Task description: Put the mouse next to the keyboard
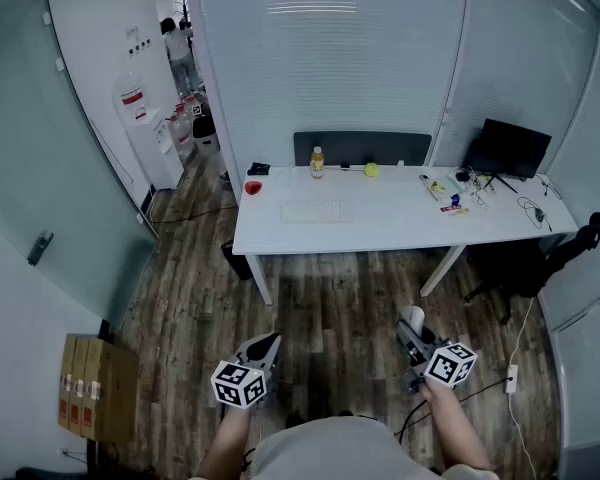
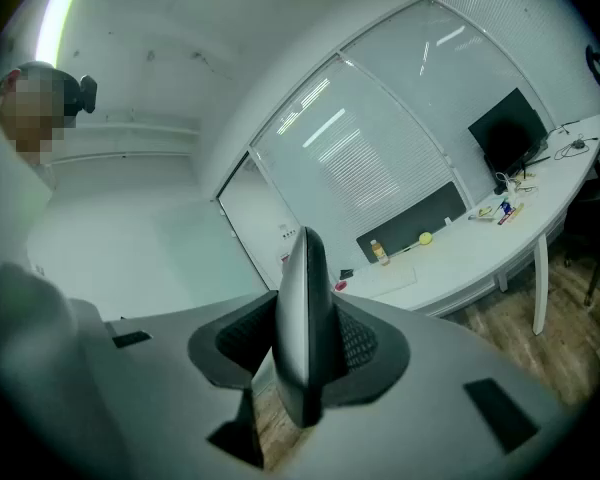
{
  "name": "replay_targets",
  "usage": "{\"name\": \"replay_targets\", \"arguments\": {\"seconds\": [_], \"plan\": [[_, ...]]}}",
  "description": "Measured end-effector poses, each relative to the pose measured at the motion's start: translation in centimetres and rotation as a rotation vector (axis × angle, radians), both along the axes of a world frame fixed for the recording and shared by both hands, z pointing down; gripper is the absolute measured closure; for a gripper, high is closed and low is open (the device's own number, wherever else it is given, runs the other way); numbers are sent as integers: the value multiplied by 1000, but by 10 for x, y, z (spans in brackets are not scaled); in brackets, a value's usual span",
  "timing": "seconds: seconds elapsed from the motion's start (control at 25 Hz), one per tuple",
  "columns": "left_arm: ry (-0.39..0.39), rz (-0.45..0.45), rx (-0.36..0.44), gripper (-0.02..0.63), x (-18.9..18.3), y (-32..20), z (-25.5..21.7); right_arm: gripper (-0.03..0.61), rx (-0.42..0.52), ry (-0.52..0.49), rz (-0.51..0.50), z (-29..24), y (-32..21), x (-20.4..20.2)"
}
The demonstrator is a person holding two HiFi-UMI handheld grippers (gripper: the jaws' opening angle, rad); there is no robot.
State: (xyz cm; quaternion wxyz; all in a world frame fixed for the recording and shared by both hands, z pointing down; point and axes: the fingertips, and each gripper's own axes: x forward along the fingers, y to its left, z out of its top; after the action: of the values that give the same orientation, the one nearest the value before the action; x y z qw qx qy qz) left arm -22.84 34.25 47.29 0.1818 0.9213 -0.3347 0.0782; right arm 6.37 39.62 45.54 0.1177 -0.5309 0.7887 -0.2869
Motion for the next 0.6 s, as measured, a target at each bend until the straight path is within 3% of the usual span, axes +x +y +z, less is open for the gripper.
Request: {"name": "replay_targets", "arguments": {"seconds": [0.6], "plan": [[-10, -16, -7, 595, 14, -10, 2, 434, -1, -56, -8, 2, -14, 18]]}}
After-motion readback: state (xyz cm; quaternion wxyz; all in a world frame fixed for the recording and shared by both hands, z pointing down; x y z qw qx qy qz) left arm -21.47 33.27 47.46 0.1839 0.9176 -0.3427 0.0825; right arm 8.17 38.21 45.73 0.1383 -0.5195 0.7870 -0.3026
